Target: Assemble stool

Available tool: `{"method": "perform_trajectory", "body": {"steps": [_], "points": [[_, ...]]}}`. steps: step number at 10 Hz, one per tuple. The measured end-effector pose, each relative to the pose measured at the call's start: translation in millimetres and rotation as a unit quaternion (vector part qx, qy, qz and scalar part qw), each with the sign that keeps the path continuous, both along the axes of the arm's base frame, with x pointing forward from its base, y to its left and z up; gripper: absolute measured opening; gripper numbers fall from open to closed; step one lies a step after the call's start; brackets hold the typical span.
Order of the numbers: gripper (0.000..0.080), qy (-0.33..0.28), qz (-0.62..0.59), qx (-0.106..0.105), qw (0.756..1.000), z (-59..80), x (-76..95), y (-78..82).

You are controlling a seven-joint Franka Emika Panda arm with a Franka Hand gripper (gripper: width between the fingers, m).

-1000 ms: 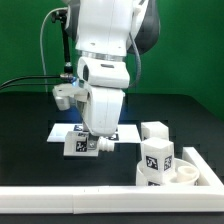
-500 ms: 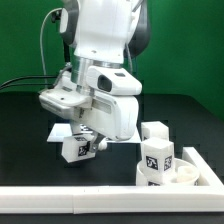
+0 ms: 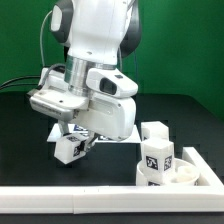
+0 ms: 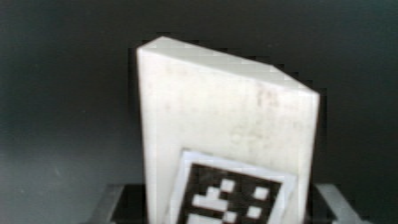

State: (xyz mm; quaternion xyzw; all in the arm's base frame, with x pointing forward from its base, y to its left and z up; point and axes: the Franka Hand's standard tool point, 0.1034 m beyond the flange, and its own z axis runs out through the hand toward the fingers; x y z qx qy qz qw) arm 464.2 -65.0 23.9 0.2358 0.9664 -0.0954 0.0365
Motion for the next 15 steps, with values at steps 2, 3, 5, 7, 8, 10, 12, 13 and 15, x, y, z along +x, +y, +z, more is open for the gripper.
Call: {"method": "perform_trajectory", "body": {"steps": [2,3,5,7,8,10,12,13,15], "points": [[0.0321,0.027,0.088,-0.009,0.996,-5.8,-8.5,-8.4],[0.0321,0.027,0.093,-0.011,0.995,-5.8,-8.7,-10.6],[0.0321,0.025,0.082,-0.01,0.996,-5.9,-8.9,-11.6],[0.0572,0.023,0.07,-0.01,0.997,-6.2,-9.0,-12.2],[0.0572,0.019,0.06,-0.009,0.998,-7.0,-8.9,-12.1],[0.0645,-0.022,-0.069,0.007,0.997,-10.9,-8.7,-4.5],[0.0649,-0.056,-0.198,-0.009,0.979,22.7,13.6,0.8],[0.0649,-0.091,-0.251,0.006,0.964,35.8,19.4,8.6],[0.0649,-0.092,-0.293,0.008,0.952,28.4,17.1,8.2]]}}
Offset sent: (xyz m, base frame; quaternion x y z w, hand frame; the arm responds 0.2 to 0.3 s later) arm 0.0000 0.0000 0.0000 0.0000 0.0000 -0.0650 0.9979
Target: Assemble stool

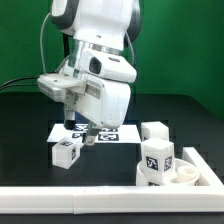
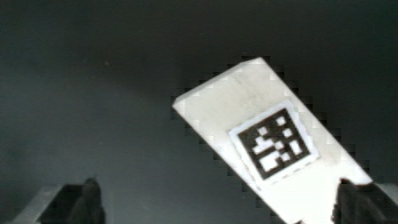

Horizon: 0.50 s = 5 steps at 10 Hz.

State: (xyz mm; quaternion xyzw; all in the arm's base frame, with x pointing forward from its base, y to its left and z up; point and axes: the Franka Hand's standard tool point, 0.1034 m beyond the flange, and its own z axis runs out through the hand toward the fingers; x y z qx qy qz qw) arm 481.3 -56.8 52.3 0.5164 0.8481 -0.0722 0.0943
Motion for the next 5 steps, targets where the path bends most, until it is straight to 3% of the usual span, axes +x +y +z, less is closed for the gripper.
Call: {"method": "perform_trajectory", "body": {"steps": [4,5], "points": [[0.0649,-0.005,-0.023,0.002,1.0,-0.2,-0.3,-0.6],[0.0649,-0.02,-0.088,0.009,0.996,1.2,1.5,-2.6]]}}
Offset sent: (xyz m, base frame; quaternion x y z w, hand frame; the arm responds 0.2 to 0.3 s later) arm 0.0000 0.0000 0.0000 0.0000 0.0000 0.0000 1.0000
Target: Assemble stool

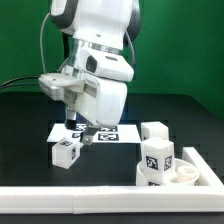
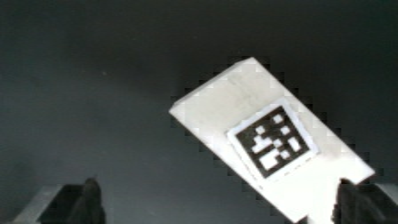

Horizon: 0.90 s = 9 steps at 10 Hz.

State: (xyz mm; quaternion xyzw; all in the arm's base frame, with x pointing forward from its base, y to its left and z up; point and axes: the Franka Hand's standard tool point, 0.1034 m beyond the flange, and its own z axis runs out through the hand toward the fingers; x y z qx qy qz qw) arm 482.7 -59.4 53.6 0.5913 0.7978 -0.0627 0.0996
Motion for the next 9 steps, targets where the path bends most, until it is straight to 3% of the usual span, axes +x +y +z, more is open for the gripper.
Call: {"method": "perform_trajectory", "body": {"steps": [2,4,7,8,9], "points": [[0.0649,-0.038,-0.199,0.012,0.979,0.6,1.2,5.2],[0.0649,-0.051,-0.268,0.015,0.962,3.0,9.2,11.0],[0.0649,-0.065,-0.372,0.031,0.925,0.7,7.6,13.5],[0.0649,-0.067,-0.423,0.034,0.903,0.7,7.6,11.7],[0.0649,-0.057,-0.509,0.023,0.859,3.8,11.5,2.9]]}}
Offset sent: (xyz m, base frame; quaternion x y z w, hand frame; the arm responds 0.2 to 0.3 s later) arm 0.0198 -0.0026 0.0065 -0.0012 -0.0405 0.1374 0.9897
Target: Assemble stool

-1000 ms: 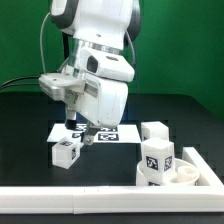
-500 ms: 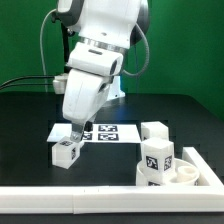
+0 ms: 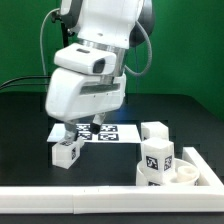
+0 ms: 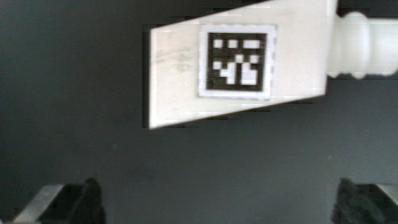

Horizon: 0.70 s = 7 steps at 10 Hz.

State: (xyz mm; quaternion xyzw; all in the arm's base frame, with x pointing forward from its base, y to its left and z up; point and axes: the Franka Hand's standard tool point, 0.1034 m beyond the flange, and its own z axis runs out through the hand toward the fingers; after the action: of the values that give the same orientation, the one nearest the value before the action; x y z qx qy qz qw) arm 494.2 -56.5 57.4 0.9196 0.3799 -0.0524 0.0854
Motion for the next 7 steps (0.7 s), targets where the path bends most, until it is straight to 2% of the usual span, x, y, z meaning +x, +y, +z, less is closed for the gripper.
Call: {"method": "perform_trajectory", "body": {"steps": [1,2,3,7], "points": [[0.0649,-0.004,-0.085,0.007,0.996,0.7,3.9,-2.1],[0.0649,0.007,-0.174,0.02,0.985,0.0,-2.7,-8.7],[0.0649,-0.004,-0.182,0.019,0.983,5.2,6.5,-17.3],[0.0649,-0.015,-0.298,0.022,0.954,1.4,4.4,-10.3]]}}
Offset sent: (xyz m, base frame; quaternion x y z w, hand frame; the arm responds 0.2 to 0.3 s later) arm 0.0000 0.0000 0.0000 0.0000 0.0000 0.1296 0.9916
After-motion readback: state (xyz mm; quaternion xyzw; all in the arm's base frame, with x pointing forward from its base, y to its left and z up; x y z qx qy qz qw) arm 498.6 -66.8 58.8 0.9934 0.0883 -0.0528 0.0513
